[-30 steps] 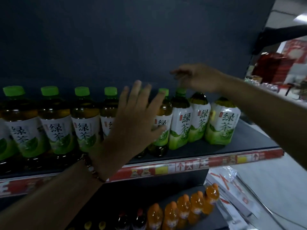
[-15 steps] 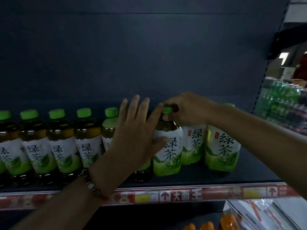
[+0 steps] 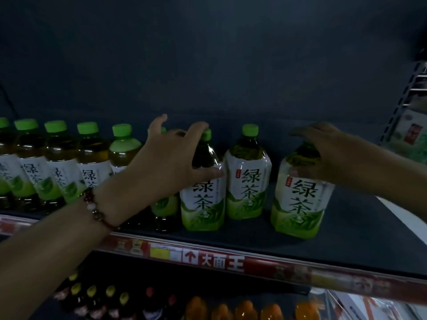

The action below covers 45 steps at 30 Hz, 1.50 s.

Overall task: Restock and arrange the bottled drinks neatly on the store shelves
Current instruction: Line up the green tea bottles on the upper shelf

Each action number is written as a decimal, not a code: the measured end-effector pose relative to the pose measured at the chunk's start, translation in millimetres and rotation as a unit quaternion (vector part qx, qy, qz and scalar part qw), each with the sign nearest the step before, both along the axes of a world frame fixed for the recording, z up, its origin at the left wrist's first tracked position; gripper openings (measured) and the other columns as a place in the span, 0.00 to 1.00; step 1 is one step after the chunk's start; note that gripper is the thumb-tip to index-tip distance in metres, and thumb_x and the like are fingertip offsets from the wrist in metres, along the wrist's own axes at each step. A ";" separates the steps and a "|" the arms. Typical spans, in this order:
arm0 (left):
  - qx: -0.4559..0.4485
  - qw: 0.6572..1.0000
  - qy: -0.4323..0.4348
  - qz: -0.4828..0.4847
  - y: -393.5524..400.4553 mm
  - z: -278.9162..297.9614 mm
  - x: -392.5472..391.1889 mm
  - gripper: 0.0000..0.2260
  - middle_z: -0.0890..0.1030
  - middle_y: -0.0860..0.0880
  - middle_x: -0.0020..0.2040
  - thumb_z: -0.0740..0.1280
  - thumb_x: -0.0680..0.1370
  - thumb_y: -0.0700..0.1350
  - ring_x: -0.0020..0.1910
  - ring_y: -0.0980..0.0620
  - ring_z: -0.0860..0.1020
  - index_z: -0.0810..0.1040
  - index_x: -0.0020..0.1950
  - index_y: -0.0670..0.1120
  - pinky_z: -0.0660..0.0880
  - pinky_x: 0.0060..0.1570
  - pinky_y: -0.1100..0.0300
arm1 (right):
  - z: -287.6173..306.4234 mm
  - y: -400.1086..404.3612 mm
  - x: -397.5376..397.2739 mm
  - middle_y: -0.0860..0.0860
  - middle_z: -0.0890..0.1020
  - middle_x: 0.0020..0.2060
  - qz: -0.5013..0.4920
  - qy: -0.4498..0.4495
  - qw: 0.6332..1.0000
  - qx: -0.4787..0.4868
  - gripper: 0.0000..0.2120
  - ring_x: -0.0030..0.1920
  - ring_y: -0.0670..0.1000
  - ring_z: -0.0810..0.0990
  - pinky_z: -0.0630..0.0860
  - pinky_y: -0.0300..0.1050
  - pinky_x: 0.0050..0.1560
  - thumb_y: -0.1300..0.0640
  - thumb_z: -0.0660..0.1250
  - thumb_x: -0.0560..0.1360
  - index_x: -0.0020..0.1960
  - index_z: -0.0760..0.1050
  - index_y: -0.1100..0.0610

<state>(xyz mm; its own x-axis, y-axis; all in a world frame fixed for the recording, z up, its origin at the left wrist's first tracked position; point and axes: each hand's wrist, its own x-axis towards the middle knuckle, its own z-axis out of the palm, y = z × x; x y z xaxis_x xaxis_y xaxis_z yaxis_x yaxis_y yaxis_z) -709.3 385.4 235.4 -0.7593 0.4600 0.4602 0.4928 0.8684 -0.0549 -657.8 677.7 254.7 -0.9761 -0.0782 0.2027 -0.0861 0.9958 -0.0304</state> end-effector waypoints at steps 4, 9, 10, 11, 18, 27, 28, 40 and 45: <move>0.022 0.999 -0.044 -0.020 -4.8 3.5 -3.6 0.40 0.80 0.51 0.59 0.61 0.69 0.74 0.69 0.52 0.61 0.55 0.75 0.57 0.40 0.74 0.54 | 5.9 24.9 -9.0 0.52 0.61 0.73 -0.002 -0.018 1.000 -0.010 0.41 0.69 0.53 0.67 0.68 0.47 0.65 0.45 0.72 0.71 0.77 0.54 0.47; 0.012 0.998 -0.049 -0.043 -6.7 2.8 -2.5 0.41 0.77 0.51 0.64 0.62 0.70 0.73 0.69 0.52 0.66 0.53 0.76 0.56 0.41 0.74 0.54 | 17.9 -3.1 -6.9 0.46 0.62 0.74 0.054 0.050 0.996 -0.060 0.42 0.73 0.48 0.60 0.59 0.42 0.68 0.35 0.67 0.69 0.77 0.53 0.45; 0.008 0.998 -0.042 -0.049 -7.4 1.9 -2.4 0.41 0.77 0.51 0.64 0.61 0.70 0.73 0.68 0.51 0.68 0.53 0.77 0.55 0.41 0.74 0.53 | 20.6 -18.6 -9.3 0.44 0.62 0.74 0.064 0.046 0.990 -0.113 0.40 0.71 0.44 0.60 0.57 0.40 0.66 0.36 0.67 0.71 0.77 0.54 0.45; 0.006 0.998 -0.038 -0.056 -9.1 1.8 -2.7 0.41 0.78 0.51 0.64 0.61 0.71 0.73 0.67 0.51 0.69 0.53 0.77 0.55 0.42 0.74 0.52 | 22.5 -34.3 -14.2 0.43 0.62 0.73 0.072 0.026 0.983 -0.166 0.39 0.70 0.41 0.60 0.57 0.38 0.65 0.37 0.67 0.72 0.77 0.54 0.44; 0.005 0.993 -0.040 -0.113 -17.7 1.7 -10.9 0.38 0.79 0.53 0.58 0.62 0.73 0.72 0.62 0.53 0.73 0.54 0.75 0.54 0.46 0.72 0.50 | -3.1 -69.6 -53.5 0.50 0.80 0.58 0.021 -0.042 0.917 -0.396 0.21 0.58 0.51 0.79 0.75 0.47 0.61 0.50 0.72 0.74 0.64 0.73 0.54; -0.004 0.996 0.007 -0.094 -13.7 0.2 -4.6 0.39 0.81 0.49 0.54 0.62 0.73 0.71 0.58 0.48 0.77 0.56 0.75 0.49 0.49 0.72 0.46 | -1.9 -75.5 -21.4 0.48 0.82 0.54 -0.008 -0.001 0.927 -0.374 0.15 0.54 0.49 0.80 0.75 0.43 0.55 0.49 0.70 0.75 0.59 0.78 0.53; -0.004 0.996 0.011 -0.091 -13.2 -0.7 -4.1 0.40 0.81 0.49 0.56 0.62 0.73 0.71 0.60 0.48 0.76 0.57 0.75 0.48 0.49 0.72 0.45 | -2.3 -76.1 -17.2 0.48 0.83 0.54 -0.009 0.005 0.929 -0.369 0.15 0.54 0.48 0.80 0.74 0.42 0.54 0.49 0.69 0.75 0.59 0.78 0.52; -0.010 0.997 0.018 -0.078 -12.7 -1.4 4.1 0.42 0.68 0.43 0.75 0.58 0.75 0.71 0.78 0.45 0.59 0.49 0.80 0.48 0.40 0.75 0.43 | -32.0 -91.5 0.5 0.45 0.84 0.45 -0.020 0.120 0.917 -0.380 0.14 0.49 0.49 0.82 0.78 0.51 0.53 0.39 0.66 0.73 0.50 0.78 0.48; -0.034 0.993 0.116 -0.015 -2.6 -12.6 9.7 0.42 0.66 0.36 0.74 0.63 0.74 0.67 0.78 0.34 0.51 0.56 0.79 0.45 0.45 0.75 0.36 | -37.3 -93.5 4.2 0.44 0.83 0.49 -0.019 0.149 0.903 -0.403 0.14 0.50 0.45 0.81 0.79 0.50 0.53 0.40 0.66 0.74 0.54 0.77 0.47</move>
<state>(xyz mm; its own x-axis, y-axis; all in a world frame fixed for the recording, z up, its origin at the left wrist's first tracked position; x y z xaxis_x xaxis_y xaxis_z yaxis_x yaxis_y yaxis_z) -699.6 382.8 222.7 -0.6220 0.5167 0.5883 0.4848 0.8441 -0.2289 -653.6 584.2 217.4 -0.8676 0.2445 0.4329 -0.1759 0.6635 -0.7272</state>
